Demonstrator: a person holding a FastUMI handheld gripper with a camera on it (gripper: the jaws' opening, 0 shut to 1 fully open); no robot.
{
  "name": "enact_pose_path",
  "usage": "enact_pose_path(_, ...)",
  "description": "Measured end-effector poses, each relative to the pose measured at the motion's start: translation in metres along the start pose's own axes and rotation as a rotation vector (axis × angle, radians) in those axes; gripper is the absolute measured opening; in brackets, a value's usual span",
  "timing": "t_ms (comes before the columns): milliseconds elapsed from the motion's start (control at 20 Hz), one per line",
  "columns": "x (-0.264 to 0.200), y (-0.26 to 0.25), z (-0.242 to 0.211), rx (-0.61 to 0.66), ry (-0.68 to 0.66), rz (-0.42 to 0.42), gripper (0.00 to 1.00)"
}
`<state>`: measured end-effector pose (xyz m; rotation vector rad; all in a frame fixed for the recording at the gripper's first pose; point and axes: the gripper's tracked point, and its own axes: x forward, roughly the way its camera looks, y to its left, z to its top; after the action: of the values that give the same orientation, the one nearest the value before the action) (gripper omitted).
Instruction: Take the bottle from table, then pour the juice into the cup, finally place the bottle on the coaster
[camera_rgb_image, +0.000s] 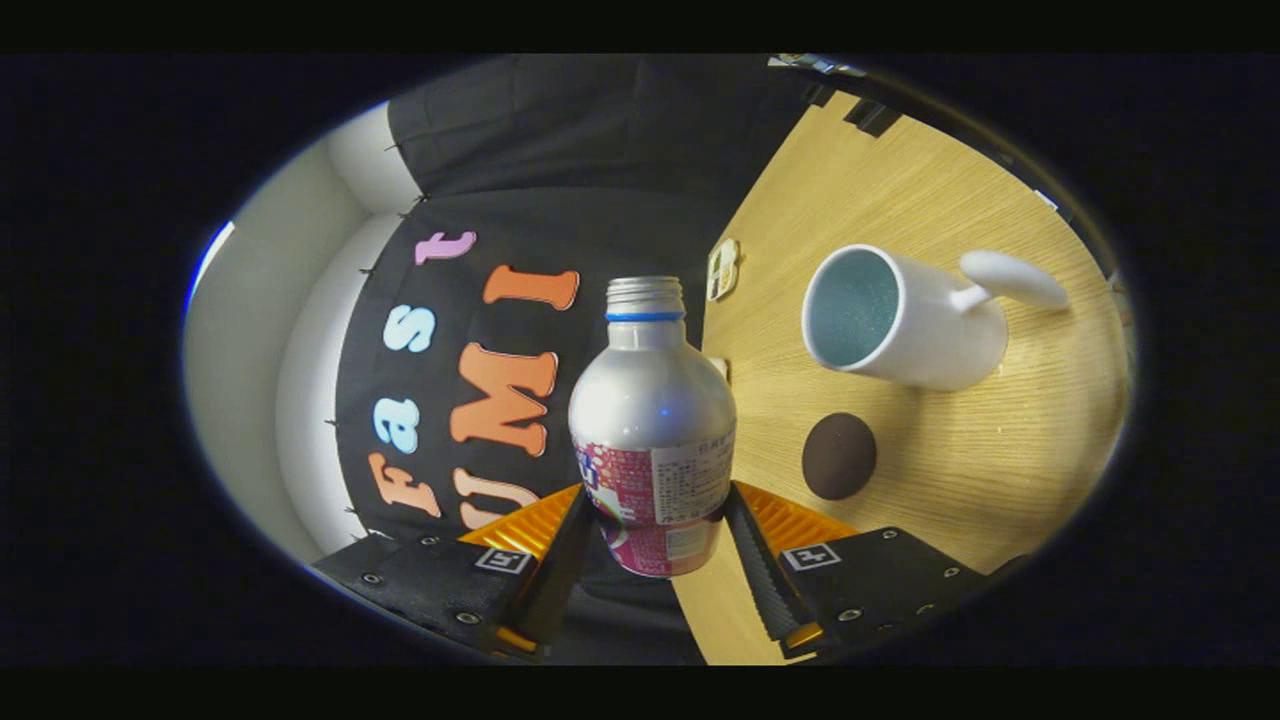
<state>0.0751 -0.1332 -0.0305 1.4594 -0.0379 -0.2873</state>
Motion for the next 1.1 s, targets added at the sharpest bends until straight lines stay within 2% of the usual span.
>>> enact_pose_path(350,0.007,0.007,-0.003,0.149,-0.001,-0.012,0.75)
enact_pose_path(1100,0.012,0.026,-0.003,0.358,-0.035,-0.03,0.76)
